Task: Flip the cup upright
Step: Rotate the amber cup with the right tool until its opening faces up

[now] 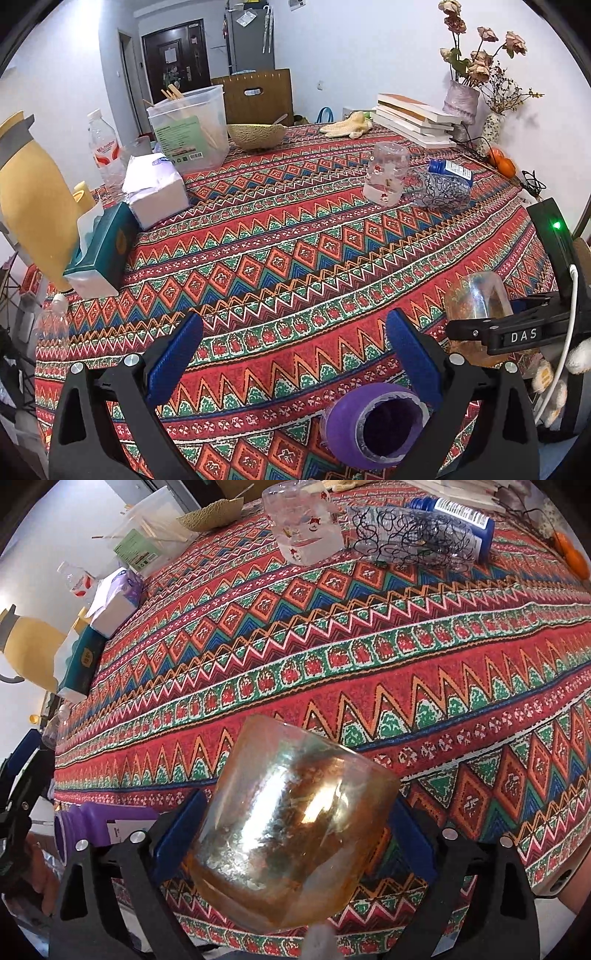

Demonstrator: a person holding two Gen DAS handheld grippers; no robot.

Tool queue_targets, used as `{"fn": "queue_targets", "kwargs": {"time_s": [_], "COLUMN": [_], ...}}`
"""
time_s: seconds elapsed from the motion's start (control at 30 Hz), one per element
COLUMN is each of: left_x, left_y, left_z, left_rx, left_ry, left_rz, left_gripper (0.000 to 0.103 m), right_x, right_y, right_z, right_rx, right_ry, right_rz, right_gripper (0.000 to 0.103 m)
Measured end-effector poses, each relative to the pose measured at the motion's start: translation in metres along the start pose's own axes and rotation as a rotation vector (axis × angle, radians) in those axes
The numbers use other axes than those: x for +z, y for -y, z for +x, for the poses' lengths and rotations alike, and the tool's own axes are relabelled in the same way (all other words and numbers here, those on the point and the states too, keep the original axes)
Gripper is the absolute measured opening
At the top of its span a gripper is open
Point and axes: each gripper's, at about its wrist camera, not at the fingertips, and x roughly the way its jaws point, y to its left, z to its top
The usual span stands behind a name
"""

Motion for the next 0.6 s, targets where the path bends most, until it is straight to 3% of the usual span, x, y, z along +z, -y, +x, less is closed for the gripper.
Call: {"fn": "queue_targets", "kwargs": {"time_s": [0.27, 0.5, 0.6], "left_x": [-0.001, -0.002, -0.001], "left_y": [-0.002, -0.001, 0.0], "left_z": [-0.002, -0.008, -0.009], "left_rx": [0.008, 0.016, 0.019], "left_ry": [0.005, 0.015, 0.016], "left_rz": [-0.012, -0.02, -0.019], "left_gripper": [0.096, 0.096, 0.096], "right_x": [0.0, 0.017, 0.026], "right_y": [-0.005, -0.001, 0.0], "right_z": [-0.003, 0.005, 0.001], "right_rx": [-0.003, 0.013, 0.028], "right_ry": [-0.018, -0.14, -0.135], "right_rz": [-0.128, -0.08, -0.05], "right_gripper": [0.085, 0.085, 0.085]}}
